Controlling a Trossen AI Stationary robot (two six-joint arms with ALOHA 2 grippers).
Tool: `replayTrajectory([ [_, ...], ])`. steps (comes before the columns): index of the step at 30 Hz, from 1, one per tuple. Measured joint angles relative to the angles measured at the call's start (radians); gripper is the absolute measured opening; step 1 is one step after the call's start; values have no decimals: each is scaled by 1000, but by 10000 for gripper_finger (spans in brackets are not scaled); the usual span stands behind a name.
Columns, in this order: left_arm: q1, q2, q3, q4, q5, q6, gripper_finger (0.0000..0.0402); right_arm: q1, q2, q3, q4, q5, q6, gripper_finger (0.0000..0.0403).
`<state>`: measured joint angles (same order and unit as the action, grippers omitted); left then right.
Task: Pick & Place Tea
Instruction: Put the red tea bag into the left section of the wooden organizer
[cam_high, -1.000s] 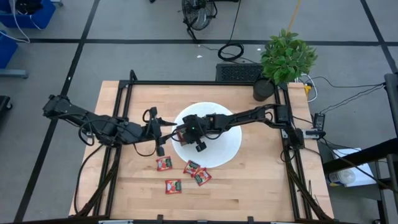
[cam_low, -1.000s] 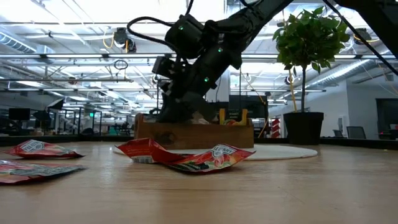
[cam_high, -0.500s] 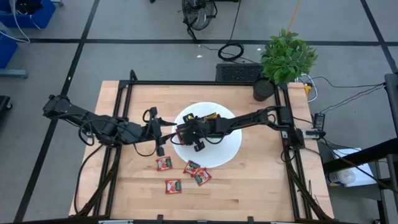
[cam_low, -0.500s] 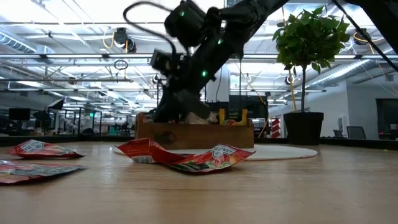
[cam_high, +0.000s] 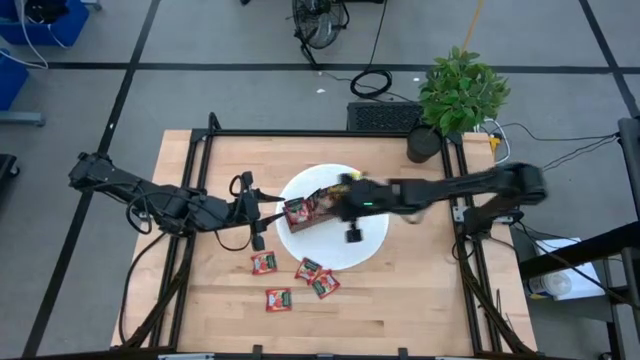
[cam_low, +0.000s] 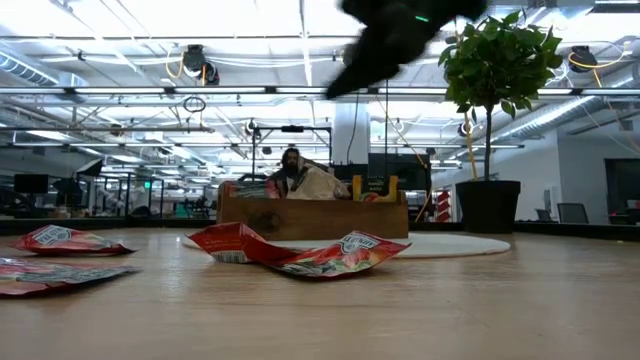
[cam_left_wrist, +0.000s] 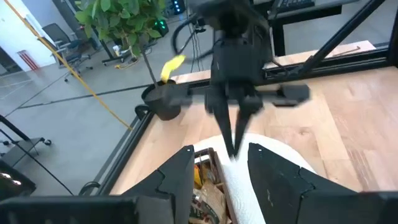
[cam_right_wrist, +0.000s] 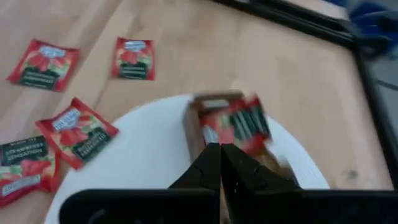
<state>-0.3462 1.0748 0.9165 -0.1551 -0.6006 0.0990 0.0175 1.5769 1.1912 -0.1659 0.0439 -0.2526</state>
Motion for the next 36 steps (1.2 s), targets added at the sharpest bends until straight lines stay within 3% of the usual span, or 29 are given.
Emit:
replayTrajectory([
  [8,1,0,0,61,0,-3,154,-2,-528,-664,661,170,26,0],
  [15,1,-4,0,140,2,-76,154,-3,-769,-1005,1093,171,-75,0],
  [17,1,-8,7,93,14,-86,154,-3,-801,-1057,1143,171,-83,0],
  [19,-9,0,11,-86,42,-134,154,-3,-824,-1085,1182,172,-84,0],
  [24,-61,129,10,-400,102,-540,155,-3,-834,-1115,1181,172,-61,0],
  [29,-112,280,10,-521,350,-865,155,-3,-825,-1116,1181,172,-12,0],
  [36,-158,426,10,-617,695,-1100,155,-3,-824,-1116,1182,171,54,0],
])
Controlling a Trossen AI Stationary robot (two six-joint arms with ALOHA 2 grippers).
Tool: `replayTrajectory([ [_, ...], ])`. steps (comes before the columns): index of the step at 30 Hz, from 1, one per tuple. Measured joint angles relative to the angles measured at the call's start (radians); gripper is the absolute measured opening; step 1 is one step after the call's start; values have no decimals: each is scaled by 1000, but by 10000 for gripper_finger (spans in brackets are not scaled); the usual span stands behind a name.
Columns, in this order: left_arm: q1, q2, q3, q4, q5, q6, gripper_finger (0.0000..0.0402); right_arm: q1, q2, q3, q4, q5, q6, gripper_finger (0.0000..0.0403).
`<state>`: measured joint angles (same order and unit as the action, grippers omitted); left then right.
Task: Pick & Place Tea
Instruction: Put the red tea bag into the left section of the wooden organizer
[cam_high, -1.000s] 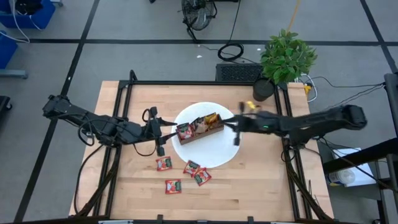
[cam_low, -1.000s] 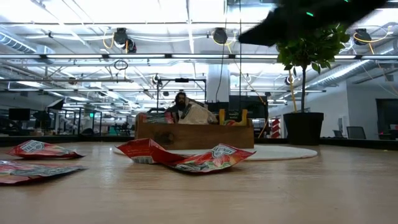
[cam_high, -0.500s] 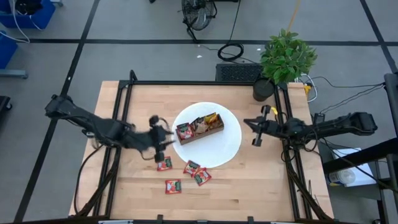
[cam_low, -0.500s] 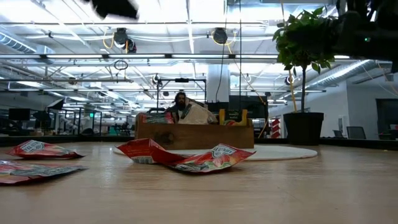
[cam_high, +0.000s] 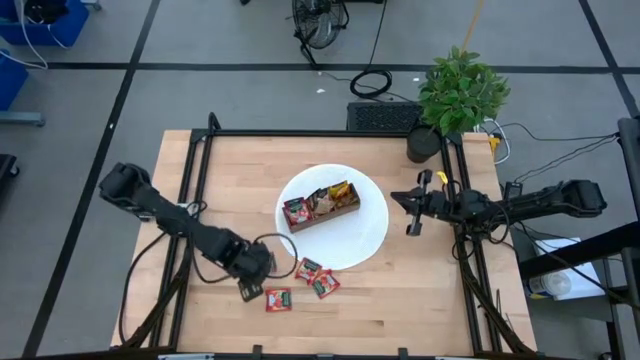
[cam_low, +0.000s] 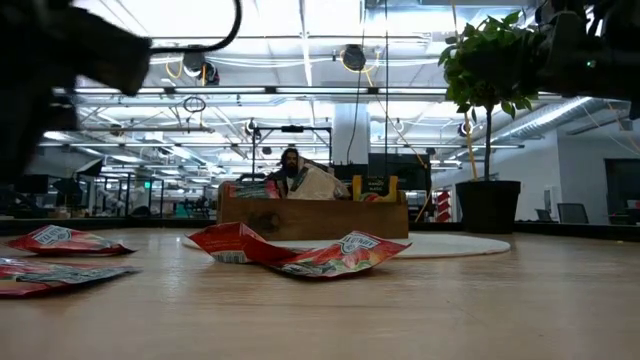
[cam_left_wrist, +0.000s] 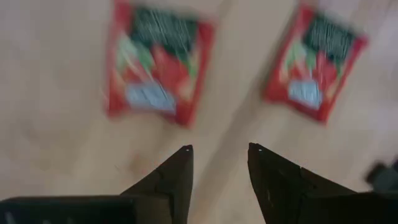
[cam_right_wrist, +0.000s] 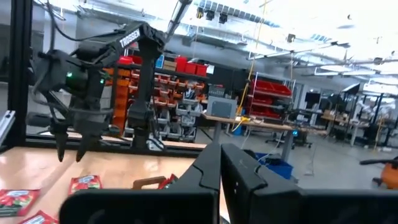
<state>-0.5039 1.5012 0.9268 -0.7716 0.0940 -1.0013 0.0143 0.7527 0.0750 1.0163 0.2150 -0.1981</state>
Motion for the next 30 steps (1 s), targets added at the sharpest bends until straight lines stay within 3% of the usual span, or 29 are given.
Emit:
replayTrajectory([
  [5,-54,44,0,-53,54,-116,155,0,1,0,-47,0,57,0],
  [10,-89,65,0,-80,-120,-118,155,0,1,0,-134,-1,122,0],
  [15,-82,65,0,-25,-170,-42,154,0,2,-1,-211,-2,173,0],
  [24,-38,121,0,-146,-28,6,160,0,1,-1,-301,-3,238,0],
  [30,-35,220,19,-164,13,215,224,0,3,-1,-344,-3,239,0],
])
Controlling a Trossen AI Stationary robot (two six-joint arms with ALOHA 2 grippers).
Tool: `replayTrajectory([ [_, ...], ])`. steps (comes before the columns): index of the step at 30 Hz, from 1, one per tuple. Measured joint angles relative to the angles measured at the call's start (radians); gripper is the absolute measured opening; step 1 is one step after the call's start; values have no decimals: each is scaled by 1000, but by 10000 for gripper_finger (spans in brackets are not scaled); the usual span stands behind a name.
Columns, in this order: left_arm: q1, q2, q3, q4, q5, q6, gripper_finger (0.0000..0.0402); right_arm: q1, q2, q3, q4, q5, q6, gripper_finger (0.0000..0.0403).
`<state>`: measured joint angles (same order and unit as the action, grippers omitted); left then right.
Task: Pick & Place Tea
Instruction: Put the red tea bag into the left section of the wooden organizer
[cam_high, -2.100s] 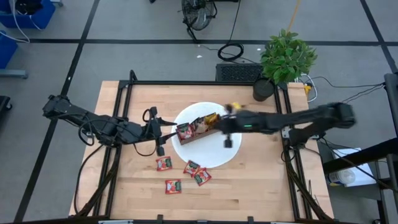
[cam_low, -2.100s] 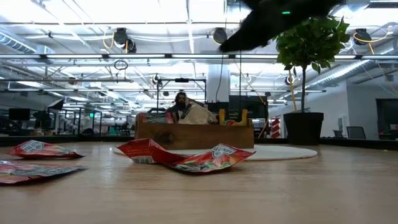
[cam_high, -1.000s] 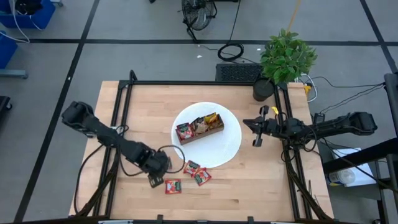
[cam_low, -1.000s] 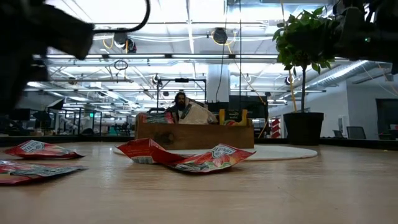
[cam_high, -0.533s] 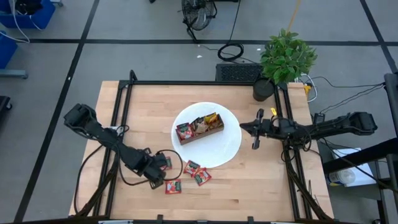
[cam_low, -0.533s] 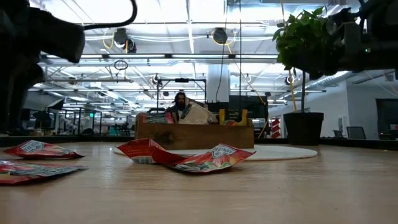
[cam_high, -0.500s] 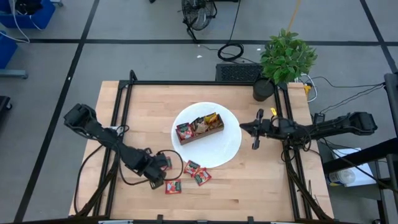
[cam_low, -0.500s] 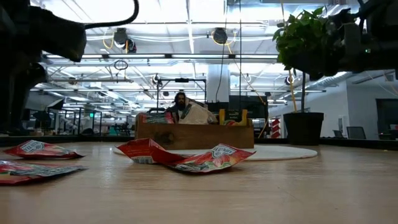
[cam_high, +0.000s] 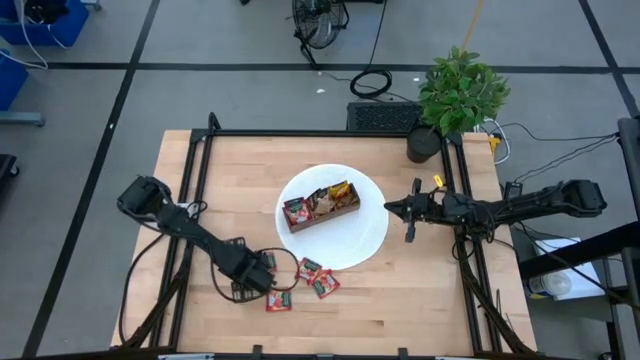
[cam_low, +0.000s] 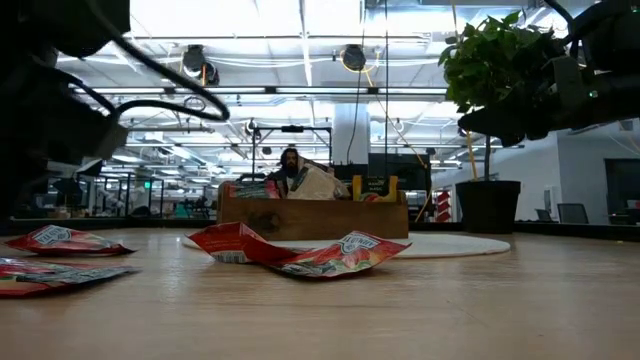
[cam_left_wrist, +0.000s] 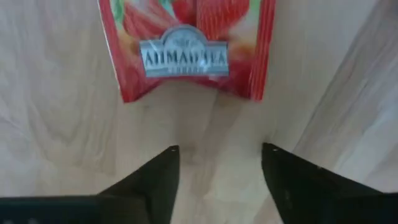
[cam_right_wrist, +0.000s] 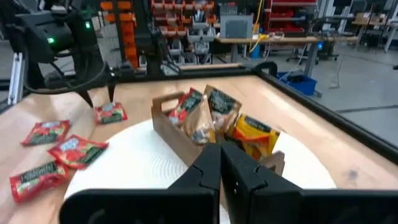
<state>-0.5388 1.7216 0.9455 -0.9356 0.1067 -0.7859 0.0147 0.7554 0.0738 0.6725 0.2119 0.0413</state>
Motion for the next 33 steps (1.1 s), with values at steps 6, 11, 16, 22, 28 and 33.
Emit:
replayTrajectory([
  [6,-39,18,11,-88,-149,219,300,0,12,0,-4,0,-16,0],
  [11,-80,19,8,-81,-352,341,332,-1,12,0,-4,27,-43,0],
  [16,-93,20,7,-28,-490,397,335,-1,12,0,-1,27,-56,0],
  [22,-90,20,7,32,-498,463,320,-1,12,0,4,27,-68,0],
  [28,-91,15,-21,105,-497,499,294,-2,12,0,4,27,-70,0],
  [33,-93,14,-61,148,-481,496,251,-2,12,0,4,27,-72,0],
])
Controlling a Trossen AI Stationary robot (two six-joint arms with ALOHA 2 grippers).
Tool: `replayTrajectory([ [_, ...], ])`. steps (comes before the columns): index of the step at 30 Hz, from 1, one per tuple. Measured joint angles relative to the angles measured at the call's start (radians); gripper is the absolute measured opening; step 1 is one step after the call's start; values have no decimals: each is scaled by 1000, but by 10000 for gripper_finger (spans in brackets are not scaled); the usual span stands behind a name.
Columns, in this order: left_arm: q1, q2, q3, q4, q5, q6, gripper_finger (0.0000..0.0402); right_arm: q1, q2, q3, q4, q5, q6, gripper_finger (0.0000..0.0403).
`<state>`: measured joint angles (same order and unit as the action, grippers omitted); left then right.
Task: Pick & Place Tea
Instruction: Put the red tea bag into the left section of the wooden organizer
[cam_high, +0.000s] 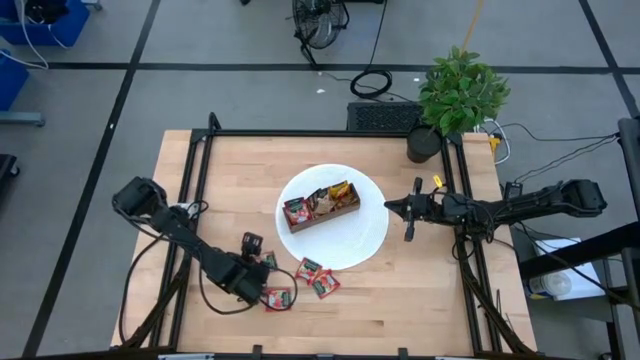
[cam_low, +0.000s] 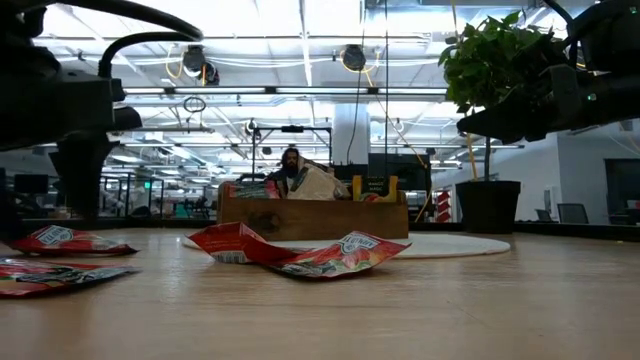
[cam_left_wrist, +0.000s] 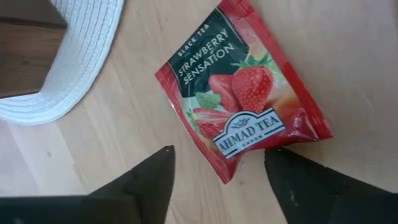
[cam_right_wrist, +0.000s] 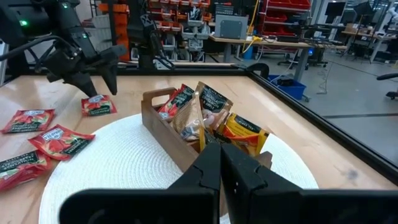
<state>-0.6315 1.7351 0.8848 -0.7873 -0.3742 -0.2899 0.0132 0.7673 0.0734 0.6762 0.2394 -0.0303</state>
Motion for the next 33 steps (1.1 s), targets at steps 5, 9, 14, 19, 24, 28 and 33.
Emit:
replayTrajectory([
  [5,-1,-1,-25,49,-10,0,186,0,0,0,0,0,0,0],
  [9,4,4,-43,129,-70,-1,124,0,0,0,0,0,0,0],
  [14,10,5,-74,244,-89,-3,49,0,0,0,3,0,0,0],
  [19,24,4,-116,350,-99,-71,8,0,0,0,1,0,3,0],
  [24,36,-1,-99,318,-136,-116,4,0,0,0,0,0,3,0],
  [28,38,-6,-42,206,-188,-107,3,0,0,0,0,0,8,0],
  [33,37,-9,89,-19,-243,-125,2,0,0,0,-3,0,11,0],
])
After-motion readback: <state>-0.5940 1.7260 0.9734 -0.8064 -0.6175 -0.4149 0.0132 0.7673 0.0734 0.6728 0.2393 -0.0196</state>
